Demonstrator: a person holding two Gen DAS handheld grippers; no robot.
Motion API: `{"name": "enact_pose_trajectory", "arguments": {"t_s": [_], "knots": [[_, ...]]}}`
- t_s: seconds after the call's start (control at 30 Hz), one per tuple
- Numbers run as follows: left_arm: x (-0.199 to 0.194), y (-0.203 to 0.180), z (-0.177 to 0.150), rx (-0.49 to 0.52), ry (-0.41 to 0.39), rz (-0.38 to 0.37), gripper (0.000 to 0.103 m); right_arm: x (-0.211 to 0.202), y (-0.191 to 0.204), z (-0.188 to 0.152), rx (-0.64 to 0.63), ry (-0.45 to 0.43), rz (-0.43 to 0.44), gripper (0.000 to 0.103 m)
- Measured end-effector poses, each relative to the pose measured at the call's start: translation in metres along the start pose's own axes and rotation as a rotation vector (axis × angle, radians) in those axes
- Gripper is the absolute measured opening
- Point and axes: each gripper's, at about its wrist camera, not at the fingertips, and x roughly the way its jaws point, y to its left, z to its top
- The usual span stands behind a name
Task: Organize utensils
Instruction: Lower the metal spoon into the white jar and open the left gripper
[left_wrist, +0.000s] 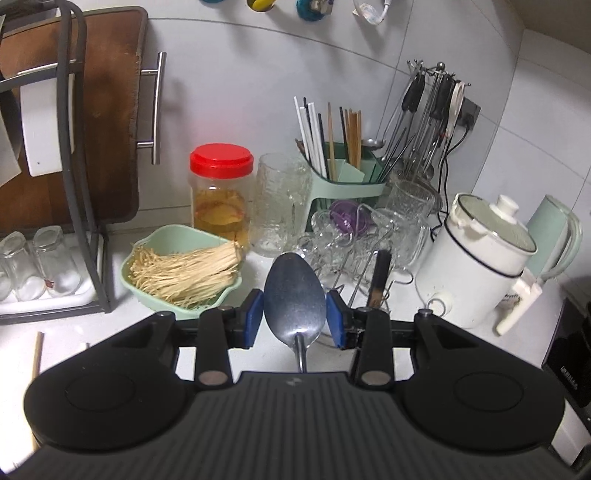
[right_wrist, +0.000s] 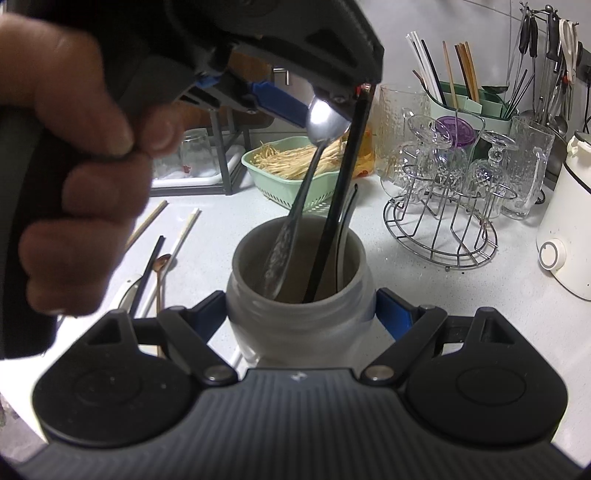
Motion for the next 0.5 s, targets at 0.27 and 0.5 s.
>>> {"name": "enact_pose_trajectory", "arguments": {"t_s": [0.27, 0.5], "knots": [[-0.023, 0.005, 0.002, 0.003, 0.043, 0.003, 0.042, 0.0, 0.0, -0.001, -0.002, -0.002, 0.005, 0.089], [-0.052, -0.004, -0.002, 0.147, 0.109, -0.043, 0.042, -0.001, 0.0, -0.002, -0.005, -0.011, 0.01, 0.089]]}}
